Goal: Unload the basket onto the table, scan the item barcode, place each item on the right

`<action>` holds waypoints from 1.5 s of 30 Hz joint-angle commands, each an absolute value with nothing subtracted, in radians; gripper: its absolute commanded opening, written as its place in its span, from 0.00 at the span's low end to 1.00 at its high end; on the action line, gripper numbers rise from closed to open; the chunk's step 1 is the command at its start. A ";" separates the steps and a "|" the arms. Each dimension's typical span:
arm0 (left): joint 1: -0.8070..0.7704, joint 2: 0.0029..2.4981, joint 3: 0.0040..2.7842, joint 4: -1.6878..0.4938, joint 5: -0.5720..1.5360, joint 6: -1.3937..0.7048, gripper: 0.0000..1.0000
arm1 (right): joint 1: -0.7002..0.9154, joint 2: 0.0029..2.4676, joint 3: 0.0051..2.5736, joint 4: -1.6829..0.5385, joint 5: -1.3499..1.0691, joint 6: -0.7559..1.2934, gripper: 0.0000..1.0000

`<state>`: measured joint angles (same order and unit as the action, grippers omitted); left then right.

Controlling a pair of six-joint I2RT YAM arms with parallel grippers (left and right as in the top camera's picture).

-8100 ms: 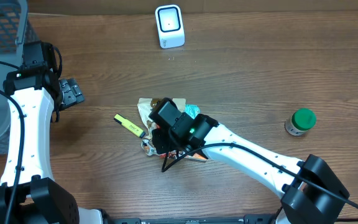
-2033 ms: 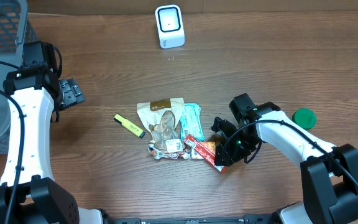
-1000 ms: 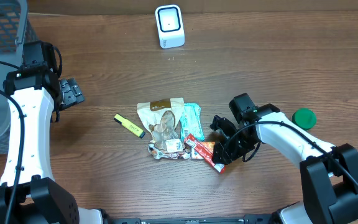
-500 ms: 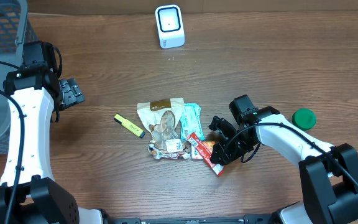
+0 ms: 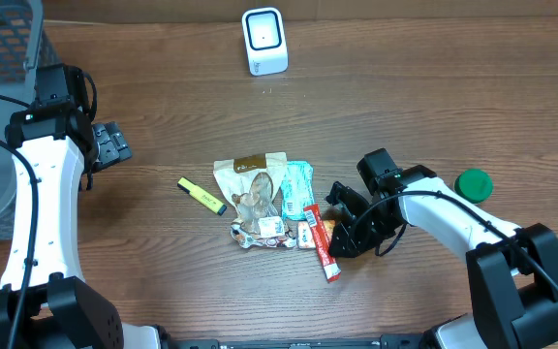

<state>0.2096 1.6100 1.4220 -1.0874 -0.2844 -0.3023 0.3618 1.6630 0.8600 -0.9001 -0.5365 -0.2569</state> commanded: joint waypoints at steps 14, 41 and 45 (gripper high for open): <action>0.207 1.595 1.437 -1.087 -0.287 -0.284 1.00 | 0.425 1.628 0.883 -0.959 -0.465 0.091 0.33; 0.207 1.595 1.437 -1.088 -0.287 -0.284 1.00 | 0.528 1.628 0.803 -0.880 -0.375 0.182 0.36; 0.207 1.595 1.437 -1.087 -0.287 -0.284 1.00 | 0.528 1.628 0.803 -0.880 -0.375 0.182 0.29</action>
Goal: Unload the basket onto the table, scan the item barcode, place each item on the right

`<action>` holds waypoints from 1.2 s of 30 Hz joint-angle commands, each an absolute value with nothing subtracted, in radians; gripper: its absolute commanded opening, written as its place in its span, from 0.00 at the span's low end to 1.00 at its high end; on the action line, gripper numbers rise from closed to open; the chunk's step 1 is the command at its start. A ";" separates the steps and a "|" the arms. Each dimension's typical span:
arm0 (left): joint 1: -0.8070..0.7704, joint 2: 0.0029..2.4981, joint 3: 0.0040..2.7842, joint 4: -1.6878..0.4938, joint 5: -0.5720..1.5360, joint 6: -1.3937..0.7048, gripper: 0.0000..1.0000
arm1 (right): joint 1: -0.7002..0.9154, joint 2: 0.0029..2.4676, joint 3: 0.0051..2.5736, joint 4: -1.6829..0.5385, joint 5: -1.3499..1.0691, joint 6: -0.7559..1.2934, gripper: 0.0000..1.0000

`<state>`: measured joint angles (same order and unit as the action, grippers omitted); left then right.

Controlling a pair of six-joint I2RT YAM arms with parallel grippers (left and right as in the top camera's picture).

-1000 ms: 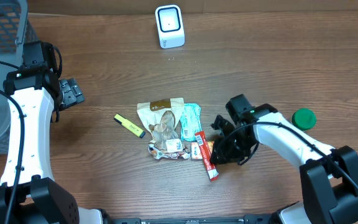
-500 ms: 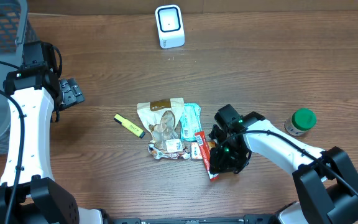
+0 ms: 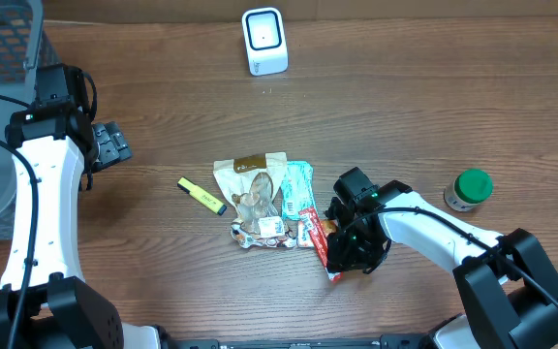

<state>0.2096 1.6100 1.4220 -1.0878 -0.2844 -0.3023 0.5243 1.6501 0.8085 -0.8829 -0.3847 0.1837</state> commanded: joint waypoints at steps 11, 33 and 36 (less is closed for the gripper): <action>0.207 1.595 1.437 -1.087 -0.287 -0.284 1.00 | 0.528 1.603 0.867 -0.897 -0.383 0.107 0.04; 0.207 1.595 1.437 -1.087 -0.287 -0.284 1.00 | 0.529 1.549 1.079 -0.959 -0.632 -0.162 0.04; 0.207 1.595 1.437 -1.087 -0.287 -0.284 1.00 | 0.529 1.549 1.079 -0.952 -0.630 -0.162 0.04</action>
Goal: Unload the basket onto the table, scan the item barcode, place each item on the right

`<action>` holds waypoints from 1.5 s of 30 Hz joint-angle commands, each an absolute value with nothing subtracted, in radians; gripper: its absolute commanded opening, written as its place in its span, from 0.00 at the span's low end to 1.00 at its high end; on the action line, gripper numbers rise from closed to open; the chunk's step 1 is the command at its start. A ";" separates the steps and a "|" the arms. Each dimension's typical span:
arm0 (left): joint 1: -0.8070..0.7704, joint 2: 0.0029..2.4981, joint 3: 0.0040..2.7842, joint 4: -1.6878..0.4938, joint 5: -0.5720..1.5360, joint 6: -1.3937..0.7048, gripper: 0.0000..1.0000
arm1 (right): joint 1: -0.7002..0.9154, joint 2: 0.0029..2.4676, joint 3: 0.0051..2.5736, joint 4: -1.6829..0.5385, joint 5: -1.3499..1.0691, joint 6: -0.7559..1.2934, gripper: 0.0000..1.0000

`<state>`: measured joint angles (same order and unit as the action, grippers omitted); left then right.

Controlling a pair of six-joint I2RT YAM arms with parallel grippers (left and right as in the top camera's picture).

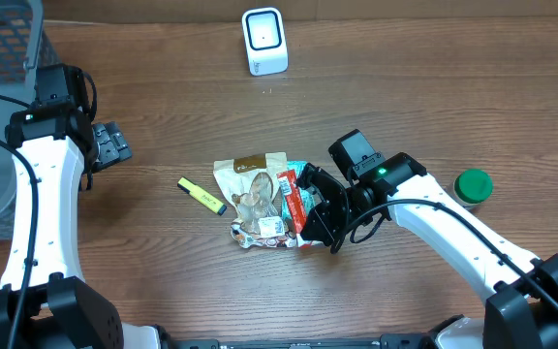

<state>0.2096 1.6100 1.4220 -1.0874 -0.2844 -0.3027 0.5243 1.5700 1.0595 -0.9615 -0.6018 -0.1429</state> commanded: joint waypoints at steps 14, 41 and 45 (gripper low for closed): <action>0.186 1.597 1.437 -1.020 0.523 -0.149 0.98 | 0.527 1.549 1.079 -0.937 -0.696 -0.128 0.04; -0.181 1.597 1.437 -1.191 0.873 0.205 0.48 | 0.517 1.549 1.079 -0.681 -1.102 0.083 0.04; -0.204 1.597 1.437 -1.168 0.873 0.192 0.34 | 0.517 1.549 1.079 -0.681 -1.102 0.083 0.04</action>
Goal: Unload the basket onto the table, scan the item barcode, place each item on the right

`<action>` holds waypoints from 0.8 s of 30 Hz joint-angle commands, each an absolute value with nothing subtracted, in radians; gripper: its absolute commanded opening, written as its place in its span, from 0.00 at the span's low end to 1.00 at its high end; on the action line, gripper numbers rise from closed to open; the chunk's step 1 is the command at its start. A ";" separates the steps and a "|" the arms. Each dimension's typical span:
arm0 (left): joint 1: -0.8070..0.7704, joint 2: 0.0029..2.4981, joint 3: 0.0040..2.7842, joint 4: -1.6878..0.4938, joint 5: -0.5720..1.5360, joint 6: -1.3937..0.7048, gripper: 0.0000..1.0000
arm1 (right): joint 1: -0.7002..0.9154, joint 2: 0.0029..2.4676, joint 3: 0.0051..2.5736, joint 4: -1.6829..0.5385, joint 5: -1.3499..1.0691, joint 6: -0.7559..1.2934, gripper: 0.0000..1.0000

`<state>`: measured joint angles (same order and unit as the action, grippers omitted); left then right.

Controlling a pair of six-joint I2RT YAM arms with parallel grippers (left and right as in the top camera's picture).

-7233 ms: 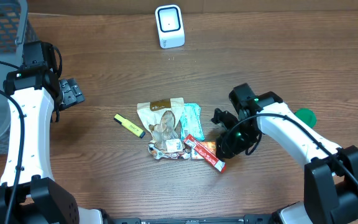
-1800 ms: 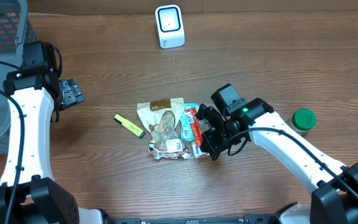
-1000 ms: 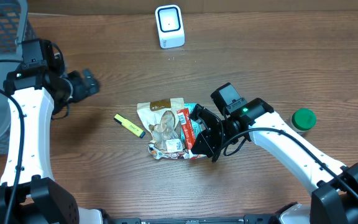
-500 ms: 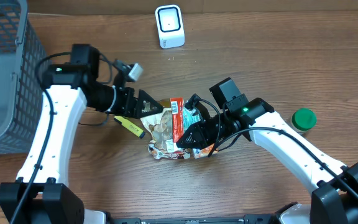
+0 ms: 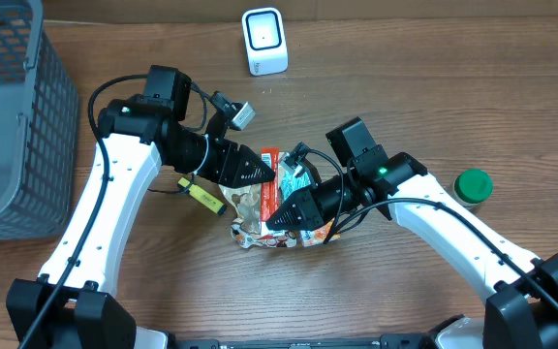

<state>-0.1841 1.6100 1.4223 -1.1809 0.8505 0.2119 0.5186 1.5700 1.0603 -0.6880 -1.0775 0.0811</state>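
Observation:
A red snack bar (image 5: 270, 171) is held up over the pile of items in the middle of the table. My right gripper (image 5: 279, 215) is shut on its lower end. My left gripper (image 5: 265, 174) has its tips right at the bar's left side. Whether its fingers are round the bar cannot be told from overhead. The white barcode scanner (image 5: 264, 41) stands at the table's far edge, well apart from both grippers.
Under the grippers lie a brown snack pouch (image 5: 248, 165), a teal packet (image 5: 303, 176) and a crumpled wrapper (image 5: 258, 233). A yellow highlighter (image 5: 203, 197) lies to their left. A green-lidded jar (image 5: 472, 185) stands at the right. A grey basket (image 5: 13, 116) fills the left edge.
My left arm has come from the table's left edge to the middle, its gripper now at the red bar. The right gripper has shifted a little left and still holds the bar up.
The red bar first lay on the table at the pile's right side with my right gripper beside it. Then the gripper was down over the bar. Then it held the bar lifted over the pile. Now the left gripper meets the bar there.

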 commanded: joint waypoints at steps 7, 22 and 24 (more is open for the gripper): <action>-0.233 1.597 1.437 -1.114 0.873 0.120 0.29 | 0.517 1.549 1.079 -0.681 -1.102 0.083 0.04; -0.195 1.597 1.437 -1.109 0.938 0.119 0.04 | 0.498 1.549 1.079 -0.629 -1.102 0.082 0.53; -0.154 1.597 1.437 -1.111 1.033 0.118 0.04 | 0.475 1.549 1.079 -0.629 -1.102 0.083 0.56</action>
<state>-0.2050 1.6100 1.4220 -1.1099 0.8936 0.1257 0.5087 1.5700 1.0603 -0.6357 -1.0893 0.0845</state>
